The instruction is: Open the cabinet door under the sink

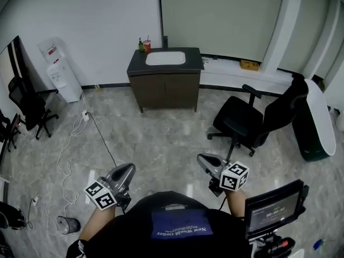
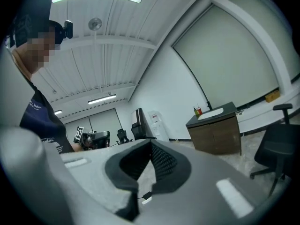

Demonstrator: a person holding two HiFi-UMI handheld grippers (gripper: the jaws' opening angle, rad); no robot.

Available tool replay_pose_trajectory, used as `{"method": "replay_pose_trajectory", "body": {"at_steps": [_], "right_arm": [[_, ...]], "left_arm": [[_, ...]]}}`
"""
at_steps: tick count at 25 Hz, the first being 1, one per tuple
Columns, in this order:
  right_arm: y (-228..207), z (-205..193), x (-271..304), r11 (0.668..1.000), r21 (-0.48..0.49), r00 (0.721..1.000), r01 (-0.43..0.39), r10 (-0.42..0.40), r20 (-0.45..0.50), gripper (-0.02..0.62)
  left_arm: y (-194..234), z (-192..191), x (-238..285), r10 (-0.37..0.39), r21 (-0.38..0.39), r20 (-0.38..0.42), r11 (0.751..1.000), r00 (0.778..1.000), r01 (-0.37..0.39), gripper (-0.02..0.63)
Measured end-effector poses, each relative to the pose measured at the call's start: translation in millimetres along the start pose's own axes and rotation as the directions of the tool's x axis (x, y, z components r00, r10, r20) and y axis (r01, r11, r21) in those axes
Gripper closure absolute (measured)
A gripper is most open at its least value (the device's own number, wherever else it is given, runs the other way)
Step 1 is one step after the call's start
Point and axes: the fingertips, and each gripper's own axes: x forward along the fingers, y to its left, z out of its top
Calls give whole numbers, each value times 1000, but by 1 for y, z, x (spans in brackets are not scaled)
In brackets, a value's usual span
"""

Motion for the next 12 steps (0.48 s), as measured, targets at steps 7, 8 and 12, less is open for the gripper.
{"method": "replay_pose_trajectory", "body": {"at_steps": [7,8,12], "right_arm": [[-27,20,13,997,-35,997,74,-74,-2,594],[-30,26,18,995,-49,996,91,-91,0,594],[-44,44,45,984,-41,985,173,-173,9,594]], "left_arm": [[36,3,49,-96,-41,-4,995,995,95,604],[45,7,55,-115,-50,-2,992,993,115,604],[87,26,76,-188,-77,12,979,982,189,604]]}}
